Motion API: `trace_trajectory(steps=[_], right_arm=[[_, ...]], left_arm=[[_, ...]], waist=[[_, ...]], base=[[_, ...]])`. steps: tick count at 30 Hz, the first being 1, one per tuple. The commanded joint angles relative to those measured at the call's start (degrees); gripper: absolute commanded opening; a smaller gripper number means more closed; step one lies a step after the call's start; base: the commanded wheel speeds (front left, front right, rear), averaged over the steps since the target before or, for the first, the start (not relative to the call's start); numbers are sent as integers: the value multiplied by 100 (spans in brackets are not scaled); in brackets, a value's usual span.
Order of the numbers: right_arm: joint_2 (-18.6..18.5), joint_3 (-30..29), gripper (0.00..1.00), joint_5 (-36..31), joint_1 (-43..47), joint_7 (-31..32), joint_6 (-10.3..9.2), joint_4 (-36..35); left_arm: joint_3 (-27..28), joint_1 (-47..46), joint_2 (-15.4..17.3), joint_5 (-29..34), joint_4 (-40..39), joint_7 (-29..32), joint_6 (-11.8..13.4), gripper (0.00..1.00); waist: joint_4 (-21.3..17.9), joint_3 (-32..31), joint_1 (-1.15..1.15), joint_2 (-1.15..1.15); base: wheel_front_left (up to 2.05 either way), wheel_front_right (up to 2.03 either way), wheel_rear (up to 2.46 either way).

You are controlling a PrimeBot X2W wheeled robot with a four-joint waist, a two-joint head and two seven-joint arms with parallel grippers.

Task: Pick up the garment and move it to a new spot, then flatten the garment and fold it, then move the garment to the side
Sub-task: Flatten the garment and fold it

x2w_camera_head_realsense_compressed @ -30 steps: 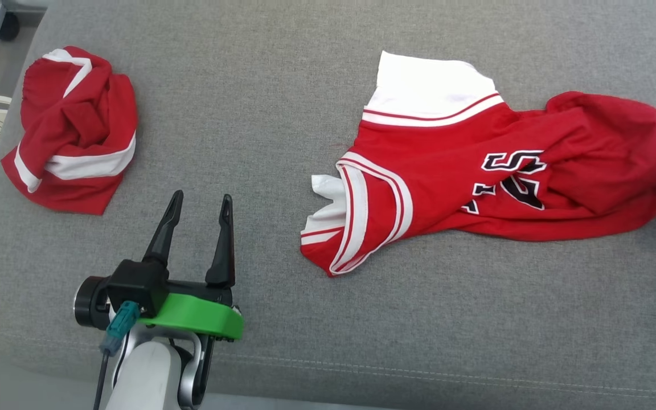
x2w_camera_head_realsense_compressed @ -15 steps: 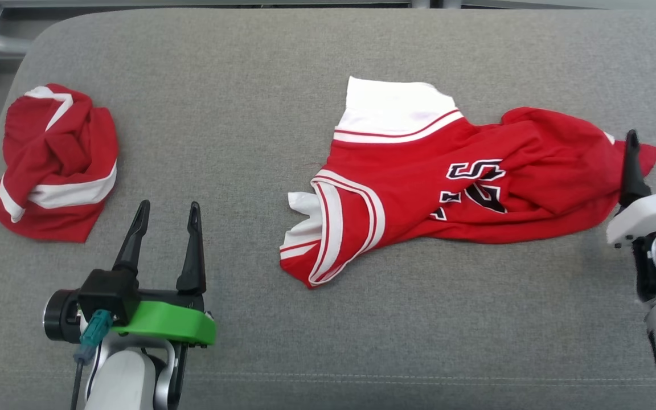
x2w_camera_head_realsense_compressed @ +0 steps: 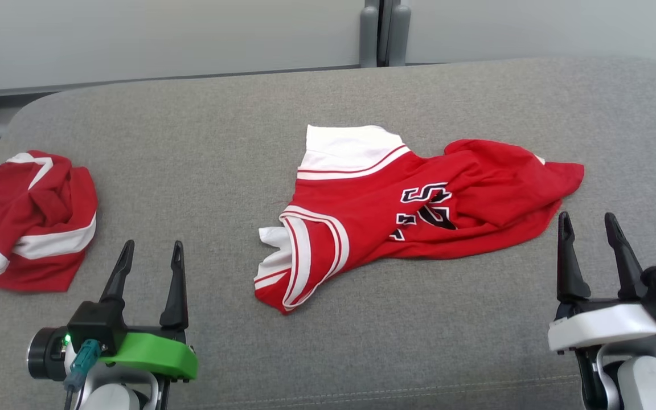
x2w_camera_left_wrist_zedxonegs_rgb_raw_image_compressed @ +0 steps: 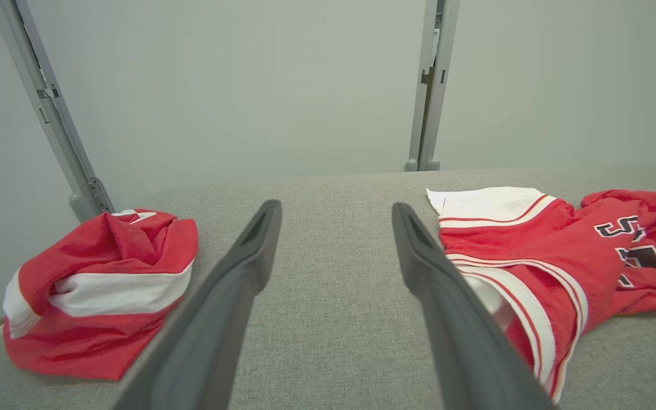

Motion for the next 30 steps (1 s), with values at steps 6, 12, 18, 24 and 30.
trace_trajectory(steps=[6,12,18,24,30], right_arm=[[93,96,100,-125,580,95,-6,-440],[131,188,100,-87,976,216,-6,-691],[137,246,100,33,1079,231,-6,-750],[138,260,100,74,1079,223,-6,-722],[139,275,100,105,1059,213,-6,-705]], left_arm=[[-14,319,28,-46,-74,45,90,100],[4,524,41,-115,-147,122,160,100],[-18,588,88,-112,-240,191,201,100],[-44,600,117,-144,-281,232,240,100],[-76,617,120,-190,-317,289,230,100]], waist=[[-147,-295,0,0],[-180,-421,0,0],[-193,-449,0,0],[-141,-460,0,0],[-107,-442,0,0]], base=[[0,0,0],[0,0,0],[0,0,0],[0,0,0],[0,0,0]])
